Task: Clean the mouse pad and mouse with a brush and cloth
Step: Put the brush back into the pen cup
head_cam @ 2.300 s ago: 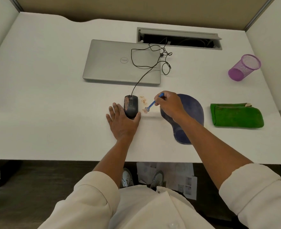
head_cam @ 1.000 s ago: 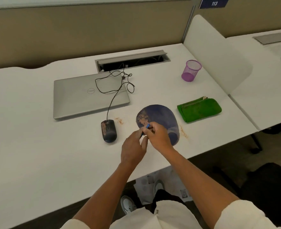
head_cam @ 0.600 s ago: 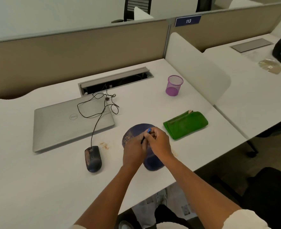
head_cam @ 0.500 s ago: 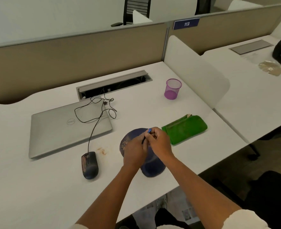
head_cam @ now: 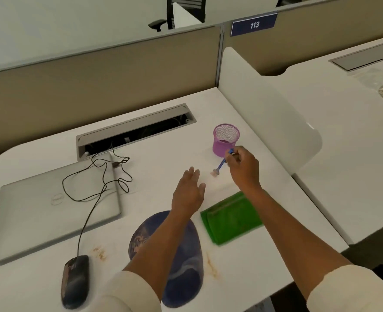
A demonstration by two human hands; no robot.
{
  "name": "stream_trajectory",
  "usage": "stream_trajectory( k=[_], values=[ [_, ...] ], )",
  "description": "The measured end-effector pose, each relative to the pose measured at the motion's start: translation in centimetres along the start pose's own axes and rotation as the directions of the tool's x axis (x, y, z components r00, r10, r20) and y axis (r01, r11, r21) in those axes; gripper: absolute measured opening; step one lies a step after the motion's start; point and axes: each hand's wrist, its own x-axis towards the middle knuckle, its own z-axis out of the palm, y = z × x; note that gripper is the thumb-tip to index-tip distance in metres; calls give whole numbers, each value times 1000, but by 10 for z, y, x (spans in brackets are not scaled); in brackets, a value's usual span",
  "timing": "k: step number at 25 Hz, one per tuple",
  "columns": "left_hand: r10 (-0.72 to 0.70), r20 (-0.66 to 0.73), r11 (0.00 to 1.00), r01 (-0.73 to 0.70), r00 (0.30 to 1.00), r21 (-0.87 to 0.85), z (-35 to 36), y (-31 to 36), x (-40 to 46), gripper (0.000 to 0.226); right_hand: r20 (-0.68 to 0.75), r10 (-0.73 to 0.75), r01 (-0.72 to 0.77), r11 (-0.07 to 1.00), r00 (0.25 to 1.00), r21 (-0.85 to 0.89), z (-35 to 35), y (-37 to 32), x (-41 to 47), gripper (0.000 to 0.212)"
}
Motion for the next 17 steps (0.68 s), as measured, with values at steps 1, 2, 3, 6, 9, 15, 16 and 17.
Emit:
stream_trajectory(
  k=[1,2,3,6,9,15,16,17],
  values=[
    [-1,10,1000,1,1000,24,2,1,14,58,-8,-41,41,999,999,-20,-6,0,16,10],
    [-3,25,998,2,1000,56,5,0,26,60,-18,-76,76,997,997,-27,-12,-1,31,10],
    [-11,46,996,7,999,88,9,-2,37,63,-31,-107,106,994,994,-25,-17,0,47,10],
    [-6,72,981,-8,997,192,22,-20,51,71,-98,-208,208,978,973,-9,-25,-4,83,11],
    [45,20,970,-49,999,236,32,-31,48,71,-112,-260,259,966,959,-26,-25,-10,112,9],
    [72,-36,957,-59,997,283,37,-37,48,72,72,-200,211,953,977,-215,-3,5,140,8],
    [70,-35,957,-57,997,284,37,-37,48,72,103,-187,207,949,977,-237,2,8,142,8],
    [69,-35,956,-56,997,287,37,-36,47,72,122,-178,204,946,976,-253,5,10,144,8]
  ],
)
